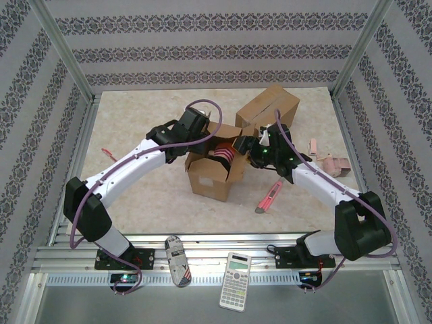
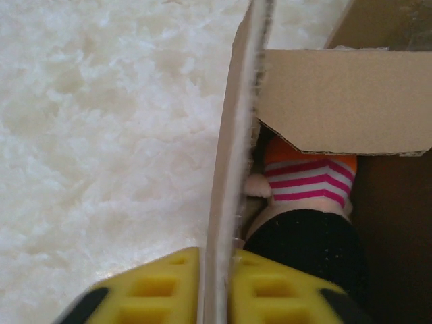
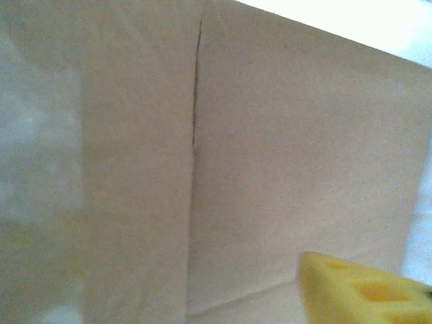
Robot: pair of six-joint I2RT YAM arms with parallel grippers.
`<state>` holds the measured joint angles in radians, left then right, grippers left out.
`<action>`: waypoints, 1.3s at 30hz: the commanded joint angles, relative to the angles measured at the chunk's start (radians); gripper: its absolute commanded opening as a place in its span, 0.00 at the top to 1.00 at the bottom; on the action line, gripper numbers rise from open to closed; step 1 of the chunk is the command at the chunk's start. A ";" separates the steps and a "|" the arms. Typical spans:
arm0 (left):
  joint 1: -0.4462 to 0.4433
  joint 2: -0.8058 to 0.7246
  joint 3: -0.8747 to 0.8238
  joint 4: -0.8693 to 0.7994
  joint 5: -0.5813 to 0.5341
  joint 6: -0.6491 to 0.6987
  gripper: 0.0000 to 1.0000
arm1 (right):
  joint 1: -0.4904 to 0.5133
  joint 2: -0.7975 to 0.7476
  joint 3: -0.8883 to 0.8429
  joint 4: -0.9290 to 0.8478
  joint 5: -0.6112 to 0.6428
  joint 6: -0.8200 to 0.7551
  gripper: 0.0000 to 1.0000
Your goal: Unpack the express box
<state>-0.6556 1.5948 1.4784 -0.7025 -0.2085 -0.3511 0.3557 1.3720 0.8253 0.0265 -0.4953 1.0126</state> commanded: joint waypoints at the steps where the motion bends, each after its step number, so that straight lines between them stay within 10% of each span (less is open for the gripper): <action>1: -0.013 -0.006 0.065 -0.082 0.021 0.012 0.63 | 0.006 0.018 0.021 -0.003 -0.011 -0.005 0.58; 3: -0.015 0.008 0.143 -0.109 0.022 0.042 0.26 | 0.010 0.018 0.014 0.002 -0.014 0.000 0.73; 6: -0.036 0.064 0.314 -0.174 0.035 0.138 0.06 | 0.009 0.012 0.012 0.002 -0.022 -0.001 0.87; 10: -0.113 0.178 0.569 -0.275 0.069 0.346 0.15 | 0.001 -0.006 0.034 -0.039 -0.042 -0.030 1.00; 14: -0.195 0.305 0.730 -0.374 0.046 0.557 0.62 | -0.024 -0.043 0.069 -0.118 -0.074 -0.083 1.00; 20: -0.228 0.406 0.691 -0.380 -0.072 0.674 0.94 | -0.074 -0.087 0.101 -0.227 -0.136 -0.163 1.00; 25: -0.228 0.391 0.601 -0.309 -0.054 0.677 0.87 | -0.102 -0.094 0.092 -0.236 -0.174 -0.179 1.00; 33: -0.226 0.392 0.520 -0.256 -0.076 0.716 0.39 | -0.108 -0.092 0.080 -0.234 -0.188 -0.187 1.00; 39: -0.226 0.379 0.454 -0.170 -0.160 0.759 0.30 | -0.108 -0.093 0.078 -0.232 -0.187 -0.188 1.00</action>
<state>-0.8818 2.0117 1.9671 -0.9298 -0.3119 0.3485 0.2504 1.2984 0.8921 -0.2432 -0.6453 0.8364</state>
